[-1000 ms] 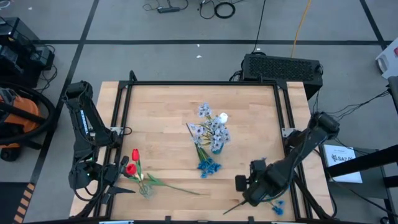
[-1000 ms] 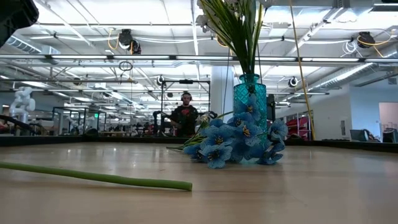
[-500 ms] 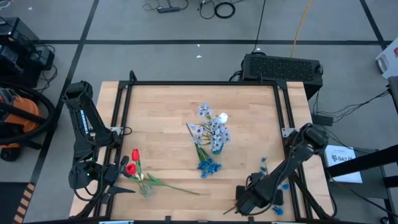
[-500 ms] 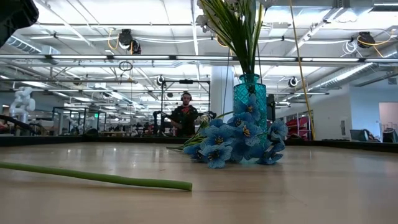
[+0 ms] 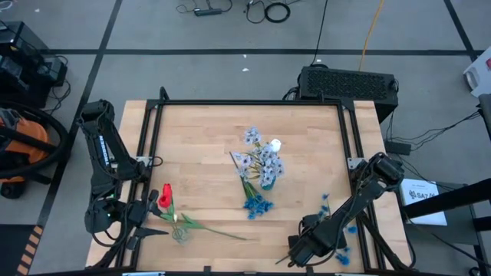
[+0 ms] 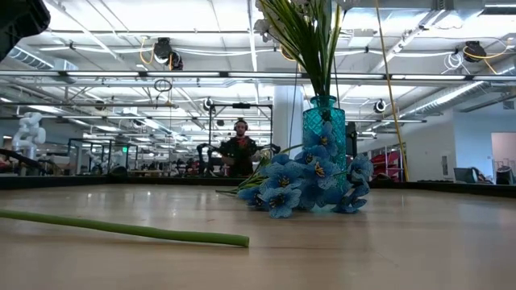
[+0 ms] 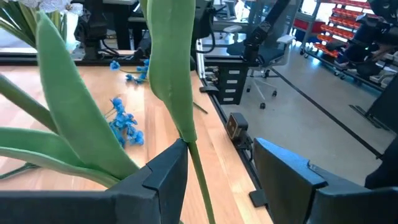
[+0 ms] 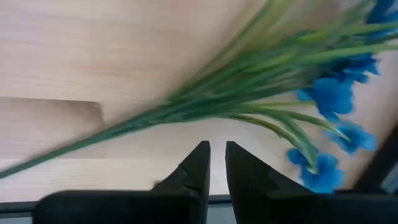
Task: Sort flowers into vase by color
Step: Put the bottom blue flowers into the transparent flower vase
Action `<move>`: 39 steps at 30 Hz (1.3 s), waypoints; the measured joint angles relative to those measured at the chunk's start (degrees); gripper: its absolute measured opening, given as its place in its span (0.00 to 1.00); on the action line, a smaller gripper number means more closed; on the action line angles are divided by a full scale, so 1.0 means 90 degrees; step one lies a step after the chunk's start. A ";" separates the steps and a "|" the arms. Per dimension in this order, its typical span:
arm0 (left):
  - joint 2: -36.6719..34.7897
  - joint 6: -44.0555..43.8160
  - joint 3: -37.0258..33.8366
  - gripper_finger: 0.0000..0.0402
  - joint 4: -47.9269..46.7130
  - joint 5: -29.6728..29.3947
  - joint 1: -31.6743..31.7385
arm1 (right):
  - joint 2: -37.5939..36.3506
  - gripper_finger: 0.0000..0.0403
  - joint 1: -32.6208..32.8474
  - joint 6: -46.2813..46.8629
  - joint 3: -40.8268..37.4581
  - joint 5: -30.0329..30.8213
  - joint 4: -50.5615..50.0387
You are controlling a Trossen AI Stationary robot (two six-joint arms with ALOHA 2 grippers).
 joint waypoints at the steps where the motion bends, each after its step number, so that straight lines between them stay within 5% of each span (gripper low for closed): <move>1: 0.0000 0.0000 0.0000 0.47 -0.0001 -0.0002 0.0000 | 0.0000 0.11 -0.0002 0.0001 0.0000 0.0057 0.0004; 14: 0.0000 -0.0005 0.0000 0.47 0.0002 -0.0003 0.0000 | 0.0000 0.38 -0.0007 0.1123 0.0000 0.0576 0.0089; 24: 0.0000 -0.0006 0.0002 0.47 0.0003 0.0000 0.0000 | 0.0284 0.54 -0.0013 0.1411 0.0002 0.0367 0.0308; 32: 0.0000 -0.0002 0.0002 0.47 0.0028 0.0001 0.0000 | 0.0935 0.48 -0.0017 0.1442 0.0041 0.0043 0.0652; 39: 0.0000 0.0000 0.0002 0.47 0.0026 0.0002 0.0001 | 0.1083 0.18 -0.0011 0.1039 0.0049 0.0483 0.0892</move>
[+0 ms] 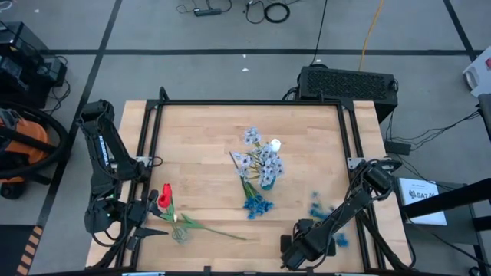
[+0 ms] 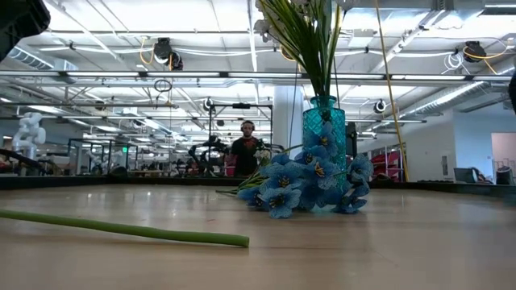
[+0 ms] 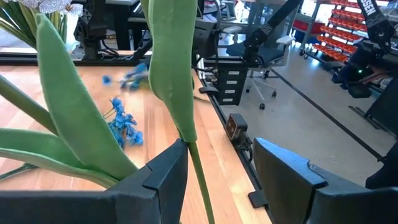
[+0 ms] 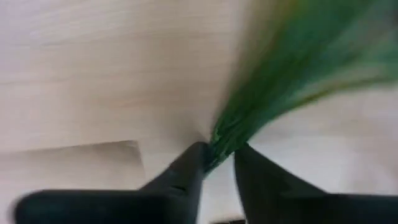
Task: Sort flowers into vase by color
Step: Put the bottom blue flowers into the transparent flower vase
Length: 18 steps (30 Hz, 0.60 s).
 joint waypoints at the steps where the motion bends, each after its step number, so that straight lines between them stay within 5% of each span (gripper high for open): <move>1: 0.0000 0.0000 0.0000 0.47 0.0000 0.0000 -0.0001 | 0.0000 0.12 0.0006 -0.0137 0.0000 0.0135 0.0008; 4: 0.0000 0.0000 0.0000 0.47 0.0000 0.0000 0.0001 | -0.0048 0.03 0.0015 -0.0523 -0.0007 0.0393 -0.0040; 18: -0.0017 0.0009 0.0000 0.47 0.0143 0.0088 0.0001 | -0.1087 0.00 0.0117 -0.0796 -0.0066 0.0842 -0.1509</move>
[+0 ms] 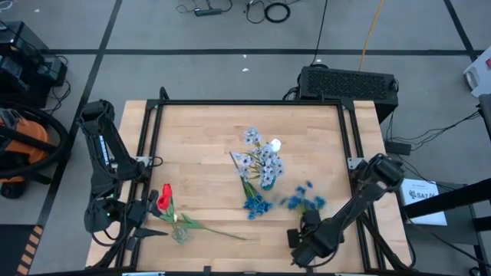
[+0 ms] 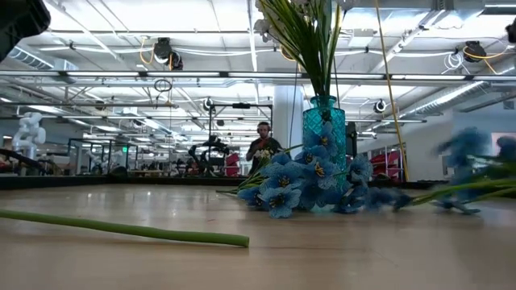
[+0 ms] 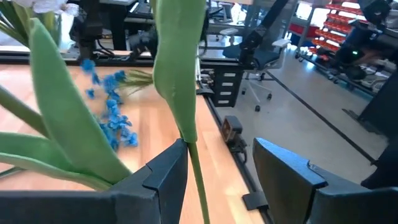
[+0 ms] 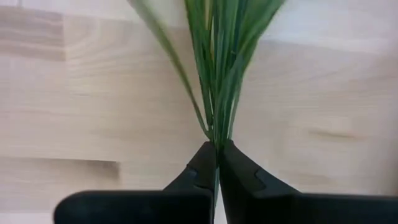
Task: Sort flowers into vase by color
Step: Put the bottom blue flowers into the transparent flower vase
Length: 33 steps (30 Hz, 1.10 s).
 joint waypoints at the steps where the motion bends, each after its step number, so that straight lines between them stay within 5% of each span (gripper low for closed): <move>1: -0.0033 -0.0002 0.0002 0.47 -0.0006 0.0071 0.0000 | -0.0075 0.00 0.0011 0.0004 -0.0002 -0.0013 -0.0126; 26: -0.1523 -0.0093 0.0105 0.47 -0.1723 0.1173 -0.0001 | -0.0411 0.00 -0.0017 0.0013 0.0012 0.0395 -0.0406; 33: -0.1869 -0.1905 0.0754 0.47 -0.4716 0.1990 -0.0002 | -0.0414 0.00 -0.0017 0.0013 0.0015 0.0391 -0.0410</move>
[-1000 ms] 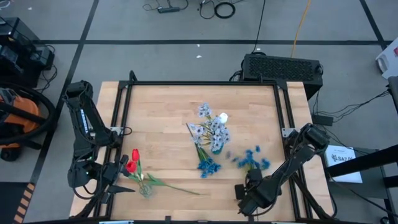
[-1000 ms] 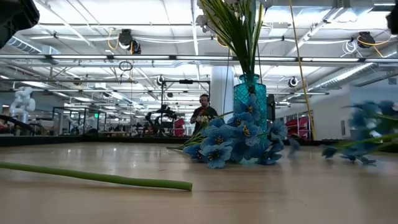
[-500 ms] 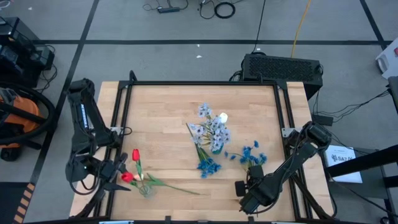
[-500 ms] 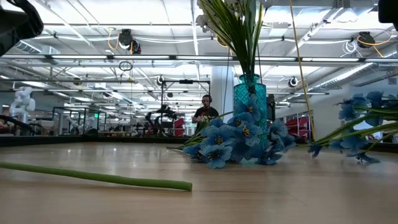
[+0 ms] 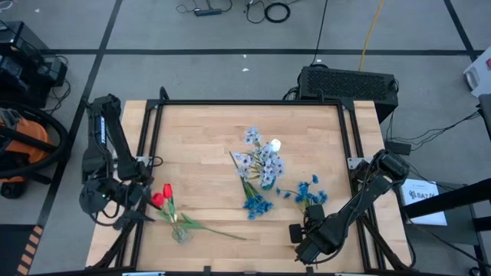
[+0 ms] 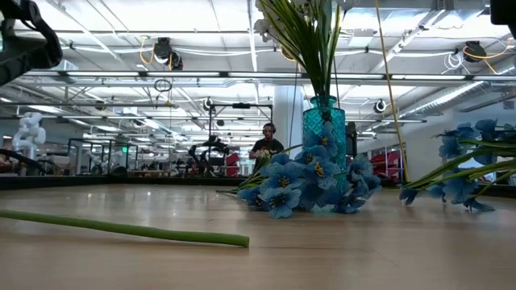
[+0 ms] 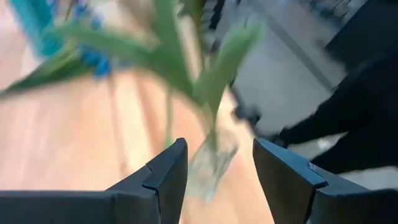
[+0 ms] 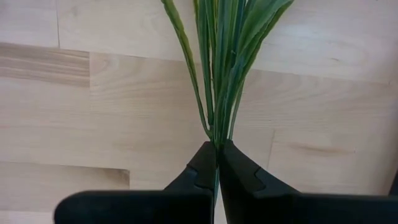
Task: Sort flowers into vase by color
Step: Put the bottom blue flowers into the transparent flower vase
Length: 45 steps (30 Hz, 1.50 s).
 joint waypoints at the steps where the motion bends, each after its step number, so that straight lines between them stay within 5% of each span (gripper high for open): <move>1: -0.0012 -0.0204 0.0090 0.47 -0.0398 0.0028 0.0000 | -0.0002 0.00 0.0000 0.0000 0.0000 0.0000 -0.0003; 8: -0.0079 -0.1122 0.0540 0.47 -0.2322 -0.0793 0.0004 | -0.0005 0.00 0.0000 -0.0019 0.0002 0.0000 -0.0179; 14: -0.0158 -0.1276 0.0734 0.47 -0.2948 -0.1649 0.0139 | -0.0190 0.00 0.0026 -0.0029 0.0002 0.0315 -0.0583; 25: -0.0322 -0.1046 0.0976 0.47 -0.2985 -0.2233 0.1080 | -0.1781 0.00 -0.0242 -0.0175 0.0002 0.2550 -0.2518; 30: -0.0331 -0.0718 0.1052 0.47 -0.2946 -0.2456 0.1535 | -0.2836 0.00 -0.0470 -0.0893 -0.0085 0.4555 -0.2492; 34: -0.0335 -0.0711 0.1127 0.47 -0.2923 -0.2872 0.1907 | -0.3592 0.00 -0.0874 -0.1947 -0.0084 0.5944 -0.2480; 40: -0.0406 -0.0277 0.1174 0.47 -0.2229 -0.3141 0.2357 | -0.4698 0.00 -0.1623 -0.4096 0.0201 0.7143 -0.2143; 45: -0.0406 0.0459 0.1174 0.47 -0.1245 -0.3093 0.2656 | -0.5293 0.00 -0.2164 -0.8104 0.0550 0.7615 0.0609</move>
